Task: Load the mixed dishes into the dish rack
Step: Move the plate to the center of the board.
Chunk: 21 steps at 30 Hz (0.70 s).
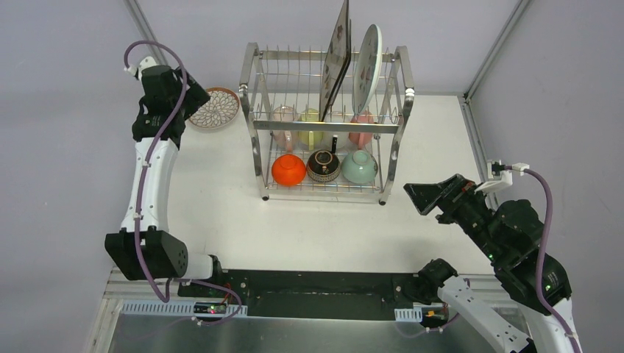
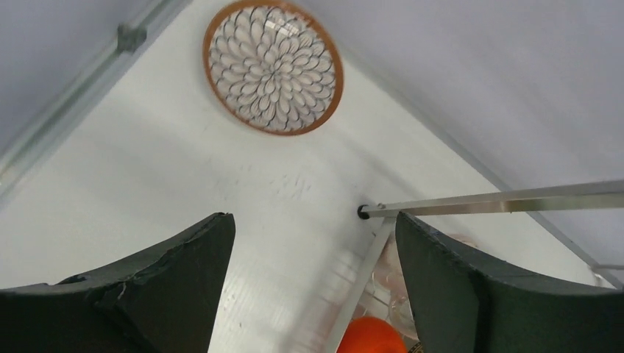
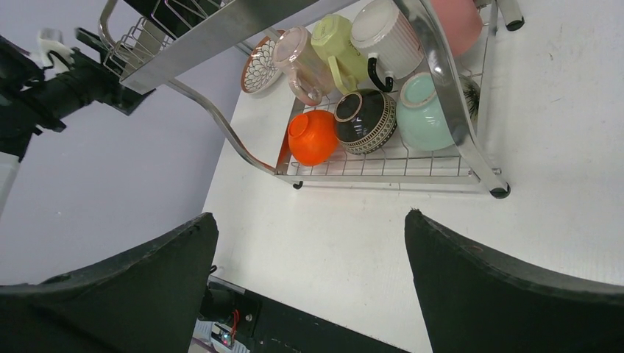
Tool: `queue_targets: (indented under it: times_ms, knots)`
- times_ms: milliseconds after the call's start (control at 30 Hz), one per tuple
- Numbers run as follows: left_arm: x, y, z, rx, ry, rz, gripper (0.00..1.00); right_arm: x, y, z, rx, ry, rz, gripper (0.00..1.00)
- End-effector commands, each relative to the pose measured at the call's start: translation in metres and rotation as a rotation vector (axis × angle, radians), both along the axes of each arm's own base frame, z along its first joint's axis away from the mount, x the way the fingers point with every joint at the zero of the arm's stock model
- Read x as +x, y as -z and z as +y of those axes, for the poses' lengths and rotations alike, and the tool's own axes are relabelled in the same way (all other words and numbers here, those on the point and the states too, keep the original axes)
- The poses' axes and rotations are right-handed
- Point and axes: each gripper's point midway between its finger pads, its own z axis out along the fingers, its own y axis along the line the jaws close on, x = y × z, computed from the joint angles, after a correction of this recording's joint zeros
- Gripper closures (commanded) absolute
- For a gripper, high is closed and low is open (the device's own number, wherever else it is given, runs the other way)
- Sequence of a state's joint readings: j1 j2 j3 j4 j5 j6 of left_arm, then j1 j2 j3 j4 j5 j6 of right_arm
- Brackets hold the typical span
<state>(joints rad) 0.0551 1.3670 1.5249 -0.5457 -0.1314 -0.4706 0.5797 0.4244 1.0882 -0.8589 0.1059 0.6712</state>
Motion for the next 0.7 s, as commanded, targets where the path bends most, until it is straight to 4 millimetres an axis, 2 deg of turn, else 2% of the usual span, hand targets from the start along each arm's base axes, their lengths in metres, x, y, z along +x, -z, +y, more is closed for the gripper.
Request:
queue_targets:
  times_ms: [0, 133, 267, 400, 467, 667]
  knots:
    - [0.008, 0.028, -0.002, -0.24, -0.053, -0.027, 0.19, -0.002, -0.013, 0.003, 0.024, -0.027, -0.056, 0.0]
    - [0.015, 0.07, 0.013, -0.333, -0.159, -0.025, 0.28, -0.004, -0.013, 0.006, 0.035, -0.043, -0.065, 0.0]
    - [0.025, 0.124, 0.021, -0.442, -0.24, 0.039, 0.37, -0.004, -0.016, 0.007, 0.039, -0.046, -0.064, 0.0]
    - [0.034, 0.166, 0.033, -0.471, -0.297, 0.112, 0.38, -0.003, -0.017, 0.006, 0.039, -0.039, -0.065, 0.0]
    - [0.039, 0.178, 0.038, -0.471, -0.297, 0.109, 0.38, -0.003, -0.017, 0.006, 0.045, -0.035, -0.06, 0.0]
    - [0.061, 0.188, 0.051, -0.485, -0.289, -0.026, 0.42, -0.002, -0.015, 0.008, 0.057, -0.036, -0.04, 0.0]
